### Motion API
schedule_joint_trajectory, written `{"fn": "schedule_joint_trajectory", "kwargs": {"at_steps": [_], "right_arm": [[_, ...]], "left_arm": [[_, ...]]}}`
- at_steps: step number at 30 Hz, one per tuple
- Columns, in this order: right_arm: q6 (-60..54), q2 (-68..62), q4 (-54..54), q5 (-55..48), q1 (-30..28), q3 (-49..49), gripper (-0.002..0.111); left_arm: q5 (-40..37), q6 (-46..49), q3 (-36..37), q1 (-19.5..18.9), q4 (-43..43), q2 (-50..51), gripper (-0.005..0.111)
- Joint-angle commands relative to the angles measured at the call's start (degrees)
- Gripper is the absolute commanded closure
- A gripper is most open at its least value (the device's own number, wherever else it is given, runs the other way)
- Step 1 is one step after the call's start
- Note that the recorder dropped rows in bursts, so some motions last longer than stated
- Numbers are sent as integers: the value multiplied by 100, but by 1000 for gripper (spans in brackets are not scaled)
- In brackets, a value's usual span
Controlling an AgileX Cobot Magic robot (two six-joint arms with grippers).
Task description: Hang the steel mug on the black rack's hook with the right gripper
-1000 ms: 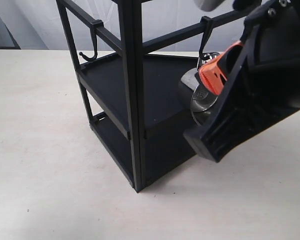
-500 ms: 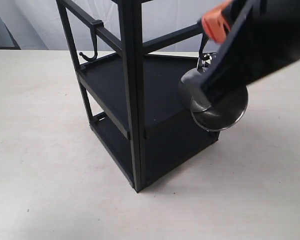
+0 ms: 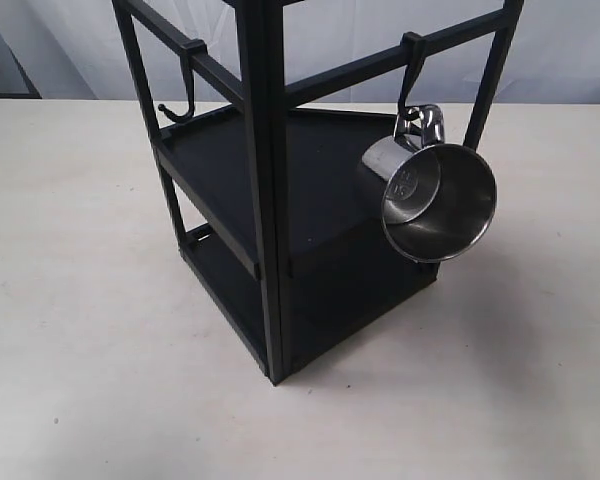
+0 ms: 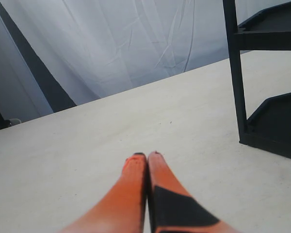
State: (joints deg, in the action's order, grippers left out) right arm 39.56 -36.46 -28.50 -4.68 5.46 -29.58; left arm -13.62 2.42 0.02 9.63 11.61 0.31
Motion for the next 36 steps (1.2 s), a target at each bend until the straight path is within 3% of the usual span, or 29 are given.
{"fn": "schedule_joint_trajectory", "kwargs": {"at_steps": [1, 8, 14, 17, 36], "right_arm": [[-83, 1166, 11, 136, -367, 1342, 108], [-333, 1943, 226, 4, -367, 2411, 108], [-2706, 2504, 2480, -544, -367, 2857, 108], [-3244, 2712, 2797, -560, -367, 2958, 108], [-3378, 3200, 2912, -1252, -370, 2958, 108]], "left_arm": [[-13, -7, -2, 27, -14, -31, 105], [-13, -7, -2, 27, -14, -31, 105], [-13, -7, -2, 27, -14, -31, 105], [-13, -7, -2, 27, -14, -31, 105], [-13, -7, -2, 27, -14, -31, 105]]}}
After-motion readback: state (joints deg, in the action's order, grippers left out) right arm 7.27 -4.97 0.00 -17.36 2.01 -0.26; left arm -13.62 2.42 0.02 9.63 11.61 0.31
